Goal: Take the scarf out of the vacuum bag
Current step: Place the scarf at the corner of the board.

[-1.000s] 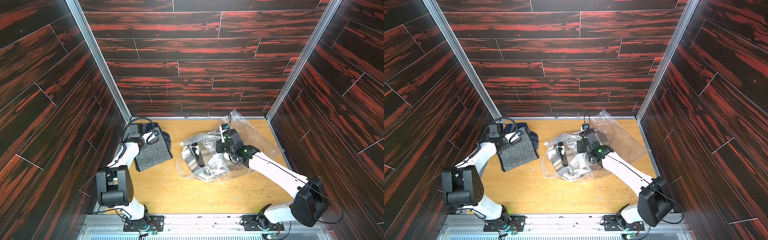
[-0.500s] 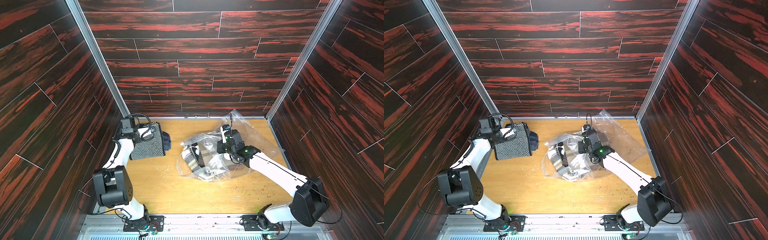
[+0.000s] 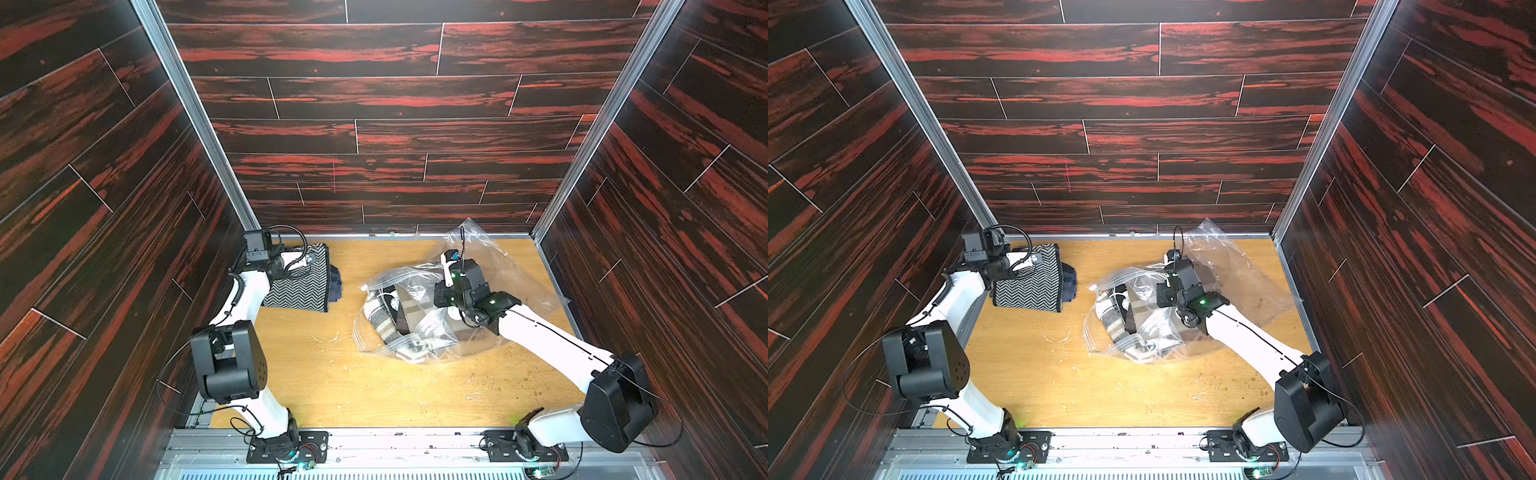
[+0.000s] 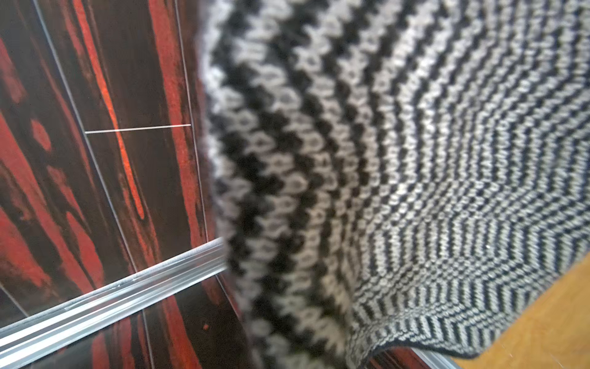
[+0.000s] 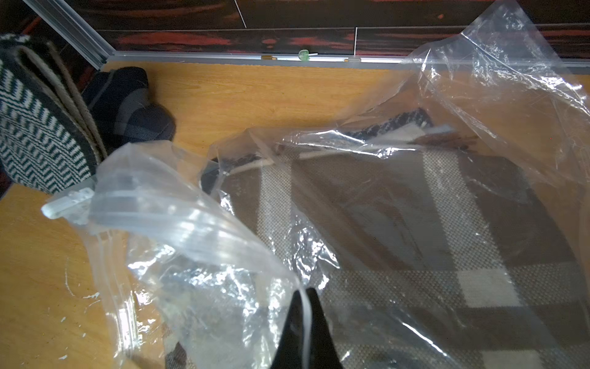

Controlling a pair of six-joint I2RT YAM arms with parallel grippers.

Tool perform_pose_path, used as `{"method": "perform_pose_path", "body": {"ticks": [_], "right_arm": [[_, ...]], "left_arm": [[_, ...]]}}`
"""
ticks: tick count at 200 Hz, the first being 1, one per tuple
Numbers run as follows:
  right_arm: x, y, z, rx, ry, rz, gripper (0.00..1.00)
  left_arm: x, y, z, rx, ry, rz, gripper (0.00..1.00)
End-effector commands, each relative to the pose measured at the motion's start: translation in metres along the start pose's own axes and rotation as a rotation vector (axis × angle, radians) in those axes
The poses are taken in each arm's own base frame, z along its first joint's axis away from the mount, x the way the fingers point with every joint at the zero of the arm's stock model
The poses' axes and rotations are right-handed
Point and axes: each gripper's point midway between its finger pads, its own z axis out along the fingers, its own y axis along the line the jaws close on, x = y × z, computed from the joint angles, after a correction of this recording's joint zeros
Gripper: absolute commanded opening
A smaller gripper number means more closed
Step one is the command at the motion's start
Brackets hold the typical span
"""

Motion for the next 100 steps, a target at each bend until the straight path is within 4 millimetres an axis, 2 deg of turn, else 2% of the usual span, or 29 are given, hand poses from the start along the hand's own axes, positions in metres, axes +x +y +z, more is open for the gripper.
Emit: {"method": "perform_pose_path", "body": {"ticks": [1, 30, 34, 50, 100], "right_arm": [[0.015, -0.005, 0.008, 0.013, 0.049, -0.003, 0.0], [0.016, -0.001, 0.009, -0.011, 0.053, -0.001, 0.0], [0.015, -0.001, 0.009, -0.016, 0.053, 0.001, 0.0], [0.015, 0.003, 0.009, -0.037, 0.057, 0.006, 0.0], [0.012, 0.013, 0.006, -0.088, 0.053, 0.011, 0.0]], "left_arm": [[-0.005, 0.036, -0.004, -0.108, -0.033, -0.012, 0.0], [-0.004, 0.047, 0.001, -0.119, -0.033, -0.015, 0.0], [-0.004, 0.039, 0.011, -0.096, -0.034, -0.019, 0.0], [-0.002, 0.038, 0.021, -0.084, -0.033, -0.021, 0.0], [0.0, 0.043, 0.051, -0.109, -0.041, -0.072, 0.0]]}}
